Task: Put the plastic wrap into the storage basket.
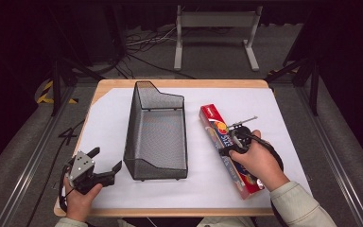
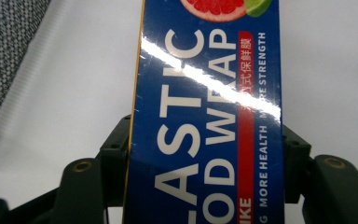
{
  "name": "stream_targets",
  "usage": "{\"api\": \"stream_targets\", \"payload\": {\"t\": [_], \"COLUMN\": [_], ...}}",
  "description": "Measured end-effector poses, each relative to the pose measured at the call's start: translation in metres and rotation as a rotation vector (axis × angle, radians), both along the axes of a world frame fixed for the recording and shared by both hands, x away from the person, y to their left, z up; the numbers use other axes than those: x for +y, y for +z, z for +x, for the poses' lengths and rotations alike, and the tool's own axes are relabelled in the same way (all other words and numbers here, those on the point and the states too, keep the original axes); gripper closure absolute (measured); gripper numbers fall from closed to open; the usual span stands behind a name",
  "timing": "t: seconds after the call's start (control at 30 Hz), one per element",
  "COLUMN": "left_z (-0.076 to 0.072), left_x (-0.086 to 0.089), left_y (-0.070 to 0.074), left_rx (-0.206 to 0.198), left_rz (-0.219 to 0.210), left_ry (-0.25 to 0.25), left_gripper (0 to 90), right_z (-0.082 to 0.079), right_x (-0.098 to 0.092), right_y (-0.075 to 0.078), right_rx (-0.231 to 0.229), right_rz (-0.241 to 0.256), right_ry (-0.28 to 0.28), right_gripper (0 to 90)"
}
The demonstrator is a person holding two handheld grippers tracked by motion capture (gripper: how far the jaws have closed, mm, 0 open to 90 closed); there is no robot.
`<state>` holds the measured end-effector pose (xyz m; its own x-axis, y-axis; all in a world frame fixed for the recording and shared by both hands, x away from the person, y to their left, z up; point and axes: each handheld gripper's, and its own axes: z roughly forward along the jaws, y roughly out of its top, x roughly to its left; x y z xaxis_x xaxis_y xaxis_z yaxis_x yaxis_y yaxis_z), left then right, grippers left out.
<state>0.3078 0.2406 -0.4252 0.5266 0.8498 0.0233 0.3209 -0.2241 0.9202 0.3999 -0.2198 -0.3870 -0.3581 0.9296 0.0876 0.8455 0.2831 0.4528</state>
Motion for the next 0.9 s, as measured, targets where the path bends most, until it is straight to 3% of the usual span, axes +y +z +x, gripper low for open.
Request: {"api": "stream_targets", "payload": {"t": [0.9], "left_z": [0.0], "left_x": [-0.002], "left_y": [0.0], "left_rx": [-0.007], "left_rz": [0.016], "left_ry": [-0.001], "left_gripper": [9.2], "right_z": [-0.004], "right_x": [-0.008], "right_y": [0.051], "right_rx": [-0.088], "right_rz": [0.111], "right_ry": [-0.033], "right_gripper": [39.8]}}
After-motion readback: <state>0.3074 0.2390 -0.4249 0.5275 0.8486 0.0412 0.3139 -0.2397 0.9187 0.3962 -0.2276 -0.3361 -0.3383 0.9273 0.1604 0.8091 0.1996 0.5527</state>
